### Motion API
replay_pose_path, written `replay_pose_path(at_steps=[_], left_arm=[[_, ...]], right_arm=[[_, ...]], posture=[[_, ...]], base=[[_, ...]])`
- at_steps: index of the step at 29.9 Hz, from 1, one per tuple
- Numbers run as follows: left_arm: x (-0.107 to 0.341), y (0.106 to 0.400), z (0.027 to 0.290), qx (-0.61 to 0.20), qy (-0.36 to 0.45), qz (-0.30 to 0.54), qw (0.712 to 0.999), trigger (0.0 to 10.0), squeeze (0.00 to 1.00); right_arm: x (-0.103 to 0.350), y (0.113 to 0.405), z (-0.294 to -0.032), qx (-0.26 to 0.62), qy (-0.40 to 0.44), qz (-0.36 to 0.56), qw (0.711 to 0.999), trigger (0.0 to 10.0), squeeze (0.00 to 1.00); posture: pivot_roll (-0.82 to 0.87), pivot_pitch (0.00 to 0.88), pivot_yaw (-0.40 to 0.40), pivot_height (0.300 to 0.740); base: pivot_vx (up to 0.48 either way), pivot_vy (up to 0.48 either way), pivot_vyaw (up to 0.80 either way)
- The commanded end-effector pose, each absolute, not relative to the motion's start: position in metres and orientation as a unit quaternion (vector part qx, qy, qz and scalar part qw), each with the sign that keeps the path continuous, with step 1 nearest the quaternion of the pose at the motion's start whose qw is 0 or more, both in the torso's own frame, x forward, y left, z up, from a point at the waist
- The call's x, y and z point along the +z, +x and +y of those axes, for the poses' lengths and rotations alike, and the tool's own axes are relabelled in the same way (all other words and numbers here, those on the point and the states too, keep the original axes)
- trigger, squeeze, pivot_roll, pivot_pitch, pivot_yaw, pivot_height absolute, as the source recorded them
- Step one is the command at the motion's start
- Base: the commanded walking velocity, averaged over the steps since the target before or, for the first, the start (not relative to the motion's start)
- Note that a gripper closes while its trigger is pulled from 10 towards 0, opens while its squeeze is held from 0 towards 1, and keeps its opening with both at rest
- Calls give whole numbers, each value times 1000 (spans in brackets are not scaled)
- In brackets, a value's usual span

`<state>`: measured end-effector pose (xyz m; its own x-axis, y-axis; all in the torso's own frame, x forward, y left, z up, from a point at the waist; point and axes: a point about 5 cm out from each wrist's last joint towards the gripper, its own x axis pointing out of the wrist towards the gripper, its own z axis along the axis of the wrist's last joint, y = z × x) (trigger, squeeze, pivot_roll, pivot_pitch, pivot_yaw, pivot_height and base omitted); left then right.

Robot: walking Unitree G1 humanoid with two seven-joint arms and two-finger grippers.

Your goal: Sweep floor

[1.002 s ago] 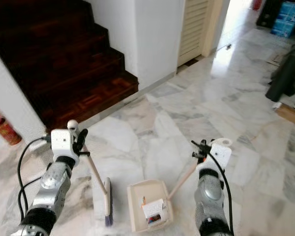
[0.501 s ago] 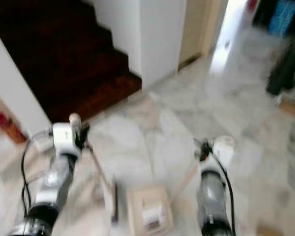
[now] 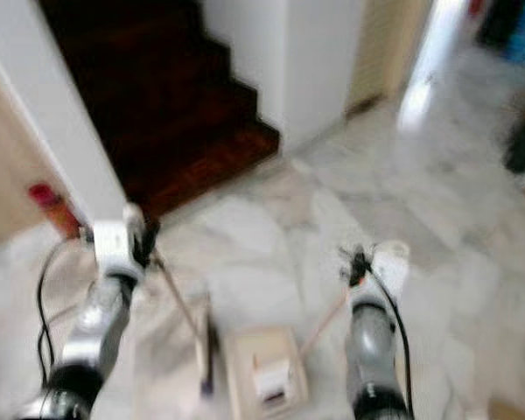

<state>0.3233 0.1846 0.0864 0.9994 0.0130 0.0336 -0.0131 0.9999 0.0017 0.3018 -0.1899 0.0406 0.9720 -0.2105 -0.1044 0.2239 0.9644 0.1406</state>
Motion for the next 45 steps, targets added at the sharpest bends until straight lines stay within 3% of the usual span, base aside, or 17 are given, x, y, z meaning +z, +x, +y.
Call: replay_pose_path(at_steps=[1,15,45], left_arm=[[96,327,180,-1,7,-37,999,10000,0],[96,326,179,-5,7,-37,999,10000,0],[97,327,175,-15,6,-37,999,10000,0]], right_arm=[[50,306,-194,-118,85,20,989,10000,0],[50,304,-193,-115,83,14,990,10000,0],[48,305,-196,-127,115,20,985,10000,0]], posture=[[-58,0,37,740],[-57,0,42,740],[-52,0,41,740]], base=[[0,277,0],[0,273,604],[0,256,139]])
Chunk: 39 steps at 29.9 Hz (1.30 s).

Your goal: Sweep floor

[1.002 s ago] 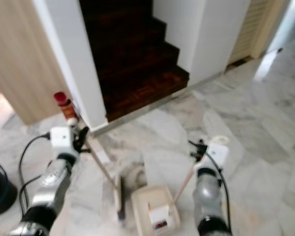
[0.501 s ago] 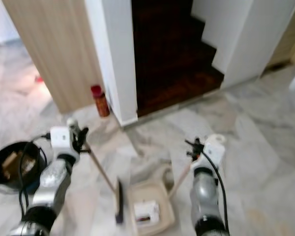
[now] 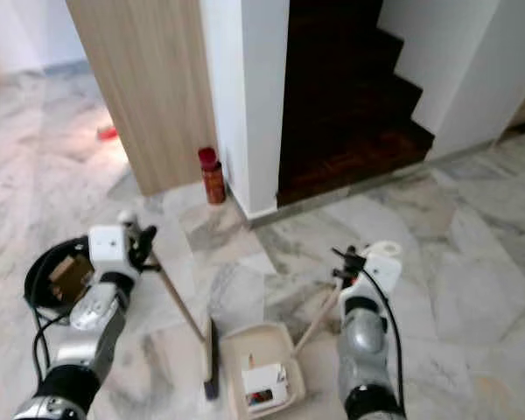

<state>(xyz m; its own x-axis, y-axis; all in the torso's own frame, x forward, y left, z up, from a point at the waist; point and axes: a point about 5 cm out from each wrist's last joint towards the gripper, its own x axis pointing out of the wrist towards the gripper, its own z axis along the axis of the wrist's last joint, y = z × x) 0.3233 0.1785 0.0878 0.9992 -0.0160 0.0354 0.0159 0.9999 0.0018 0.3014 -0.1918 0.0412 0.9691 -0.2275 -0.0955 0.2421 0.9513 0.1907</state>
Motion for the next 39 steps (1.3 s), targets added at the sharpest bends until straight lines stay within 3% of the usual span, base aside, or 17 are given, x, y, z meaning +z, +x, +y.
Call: replay_pose_path(at_steps=[1,39], left_arm=[[97,327,174,-16,7,-36,999,10000,0],[98,327,173,-24,-3,-37,999,10000,0]], right_arm=[[48,305,-196,-126,115,21,985,10000,0],[45,305,-197,-129,116,32,984,10000,0]], posture=[[-52,0,41,740],[-47,0,40,740]], base=[[0,244,0],[0,305,0]])
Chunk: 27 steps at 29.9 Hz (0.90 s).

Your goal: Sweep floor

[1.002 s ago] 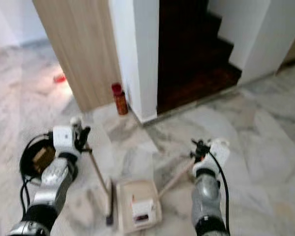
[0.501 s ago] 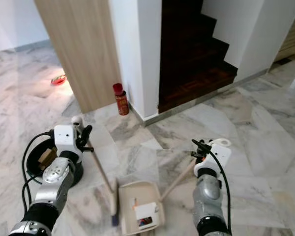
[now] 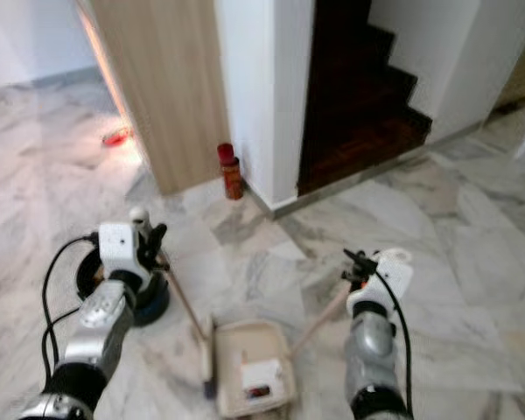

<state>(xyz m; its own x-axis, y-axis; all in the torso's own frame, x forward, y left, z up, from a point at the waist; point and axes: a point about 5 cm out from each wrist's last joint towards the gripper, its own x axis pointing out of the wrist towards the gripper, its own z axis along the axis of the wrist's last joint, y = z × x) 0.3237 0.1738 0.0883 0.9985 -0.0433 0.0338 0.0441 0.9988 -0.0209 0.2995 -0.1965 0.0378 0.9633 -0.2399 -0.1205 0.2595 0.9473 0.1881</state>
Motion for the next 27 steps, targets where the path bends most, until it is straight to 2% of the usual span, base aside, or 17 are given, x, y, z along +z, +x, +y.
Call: replay_pose_path(at_steps=[1,27], left_arm=[[98,327,172,-24,-3,-38,999,10000,0],[98,328,173,-25,-5,-37,999,10000,0]], right_arm=[[45,305,-197,-129,117,32,984,10000,0],[45,305,-198,-130,117,32,984,10000,0]], posture=[[-47,0,40,740],[-46,0,40,740]], base=[[0,307,0],[0,308,0]])
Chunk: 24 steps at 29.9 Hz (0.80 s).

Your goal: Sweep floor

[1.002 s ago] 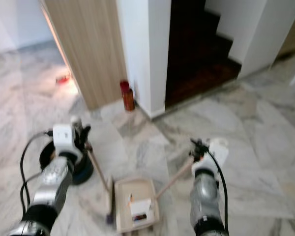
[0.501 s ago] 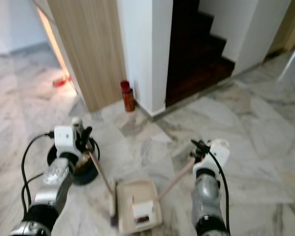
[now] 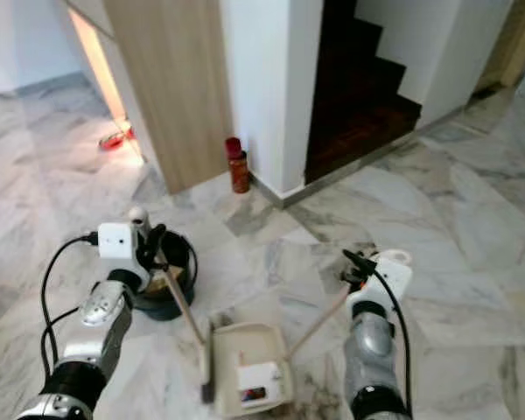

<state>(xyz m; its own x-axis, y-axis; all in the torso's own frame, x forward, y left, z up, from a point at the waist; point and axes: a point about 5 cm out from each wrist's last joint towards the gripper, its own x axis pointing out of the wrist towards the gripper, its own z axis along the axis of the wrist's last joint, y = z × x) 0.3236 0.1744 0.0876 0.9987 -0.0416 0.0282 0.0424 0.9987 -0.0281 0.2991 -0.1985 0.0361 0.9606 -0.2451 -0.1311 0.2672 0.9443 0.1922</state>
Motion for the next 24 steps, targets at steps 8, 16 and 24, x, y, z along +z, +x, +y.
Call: replay_pose_path(at_steps=[8,16,24], left_arm=[[98,328,173,-24,-5,-36,999,10000,0],[98,327,173,-24,-7,-36,999,10000,0],[98,327,172,-25,-6,-35,999,10000,0]], right_arm=[[45,305,-197,-129,118,33,984,10000,0],[45,305,-197,-129,116,33,984,10000,0],[44,305,-198,-127,117,34,984,10000,0]], posture=[[-46,0,40,740],[-45,0,38,740],[-45,0,38,740]], base=[[0,307,0],[0,306,0],[0,306,0]])
